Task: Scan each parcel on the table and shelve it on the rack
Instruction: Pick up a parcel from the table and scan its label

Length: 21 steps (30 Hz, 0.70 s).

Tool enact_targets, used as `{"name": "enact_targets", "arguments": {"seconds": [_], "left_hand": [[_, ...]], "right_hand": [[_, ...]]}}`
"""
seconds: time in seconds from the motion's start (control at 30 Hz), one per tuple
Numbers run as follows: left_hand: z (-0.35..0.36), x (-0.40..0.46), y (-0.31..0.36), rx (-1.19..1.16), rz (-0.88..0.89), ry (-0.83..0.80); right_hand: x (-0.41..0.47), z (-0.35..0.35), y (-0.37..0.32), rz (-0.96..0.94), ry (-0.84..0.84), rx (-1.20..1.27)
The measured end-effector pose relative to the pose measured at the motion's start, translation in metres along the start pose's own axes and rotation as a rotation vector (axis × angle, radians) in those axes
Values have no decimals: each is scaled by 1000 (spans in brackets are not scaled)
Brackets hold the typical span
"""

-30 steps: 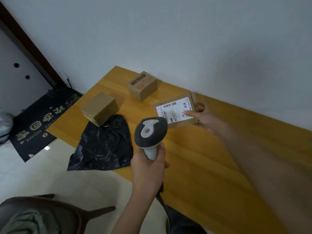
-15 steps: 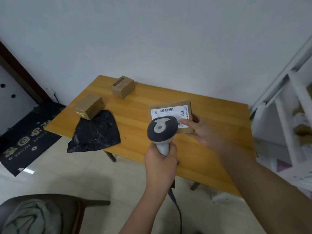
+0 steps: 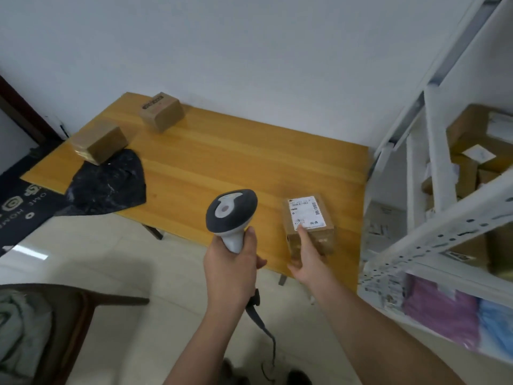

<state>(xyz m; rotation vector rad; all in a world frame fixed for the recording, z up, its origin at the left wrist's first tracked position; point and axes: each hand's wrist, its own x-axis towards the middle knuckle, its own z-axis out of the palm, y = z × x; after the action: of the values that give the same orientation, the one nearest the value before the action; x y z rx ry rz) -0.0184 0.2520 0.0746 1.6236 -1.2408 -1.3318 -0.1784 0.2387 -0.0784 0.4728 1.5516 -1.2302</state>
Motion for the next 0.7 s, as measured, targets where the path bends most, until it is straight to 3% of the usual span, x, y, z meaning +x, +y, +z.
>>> {"name": "enact_targets", "arguments": {"seconds": [0.2,0.3,0.37,0.43,0.57,0.7], "left_hand": [[58,-22,-23,-9,-81,3],[77,-30,-29,21,-111,-46],[89,-35,-31,49,-119,-76],[100,-38,-32,95,-116,-103],[119,-38,-34,191,-91,-162],[129,-37,-36,265,-55,-191]], "right_hand": [[26,-56,-8,59,-194,-385],[41,-76,-14,-7,-60,-542],[52,-83,-22,-214,79,-601],[58,-83,-32,-362,110,-688],[78,-77,-32,-302,-79,-802],[88,-77,-22,-189,-163,-754]]}}
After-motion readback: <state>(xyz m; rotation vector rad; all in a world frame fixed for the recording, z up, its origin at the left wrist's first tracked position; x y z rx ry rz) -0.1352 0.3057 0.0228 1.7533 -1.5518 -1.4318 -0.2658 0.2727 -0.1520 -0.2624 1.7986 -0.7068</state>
